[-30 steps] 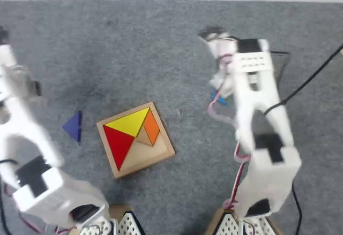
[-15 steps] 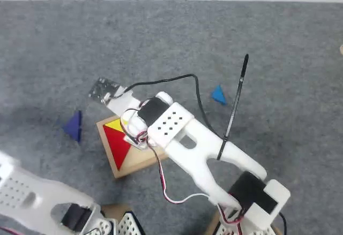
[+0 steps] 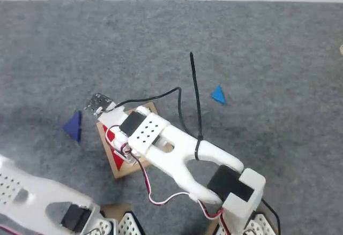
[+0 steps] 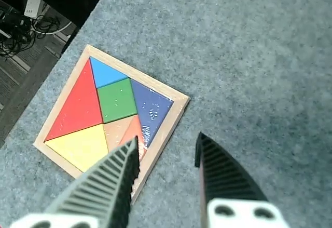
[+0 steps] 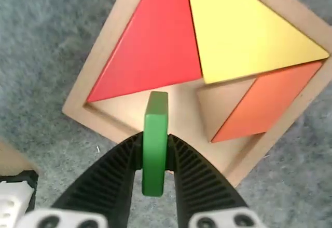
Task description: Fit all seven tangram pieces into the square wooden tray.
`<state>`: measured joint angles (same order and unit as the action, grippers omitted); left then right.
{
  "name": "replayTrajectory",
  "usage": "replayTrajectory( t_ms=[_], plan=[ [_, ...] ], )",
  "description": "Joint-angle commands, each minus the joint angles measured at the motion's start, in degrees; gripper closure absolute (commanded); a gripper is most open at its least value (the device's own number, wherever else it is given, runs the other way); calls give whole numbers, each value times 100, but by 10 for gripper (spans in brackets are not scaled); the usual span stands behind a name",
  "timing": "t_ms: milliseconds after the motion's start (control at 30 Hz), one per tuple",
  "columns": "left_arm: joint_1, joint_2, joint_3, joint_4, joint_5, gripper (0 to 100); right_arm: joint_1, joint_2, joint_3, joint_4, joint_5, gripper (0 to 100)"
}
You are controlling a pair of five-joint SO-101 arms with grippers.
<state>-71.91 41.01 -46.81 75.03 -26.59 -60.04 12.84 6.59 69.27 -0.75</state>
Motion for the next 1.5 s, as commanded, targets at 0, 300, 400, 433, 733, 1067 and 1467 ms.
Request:
replayTrajectory(
  t_ms=[0, 300, 400, 433, 733, 1067, 1467],
  plan=[
    [-35, -105, -251, 62, -35, 829, -189, -48, -149, 57, -70, 989],
    [-44, -105, -251, 62, -35, 829, -409, -31, -114, 84, -18, 955],
    [-44, -105, -251, 62, -35, 829, -409, -31, -105, 84, -18, 885],
    [-44, -105, -251, 62, -35, 829, -409, -31, -105, 84, -9, 862],
    [-44, -105, -259, 62, -35, 829, -382, -31, -105, 57, 9, 786],
    [0, -105, -251, 229, -44, 829, 374, -22, -290, -198, 598, 783],
    [9, -105, -251, 264, -44, 829, -215, 180, -211, -1499, 422, 786]
  ],
)
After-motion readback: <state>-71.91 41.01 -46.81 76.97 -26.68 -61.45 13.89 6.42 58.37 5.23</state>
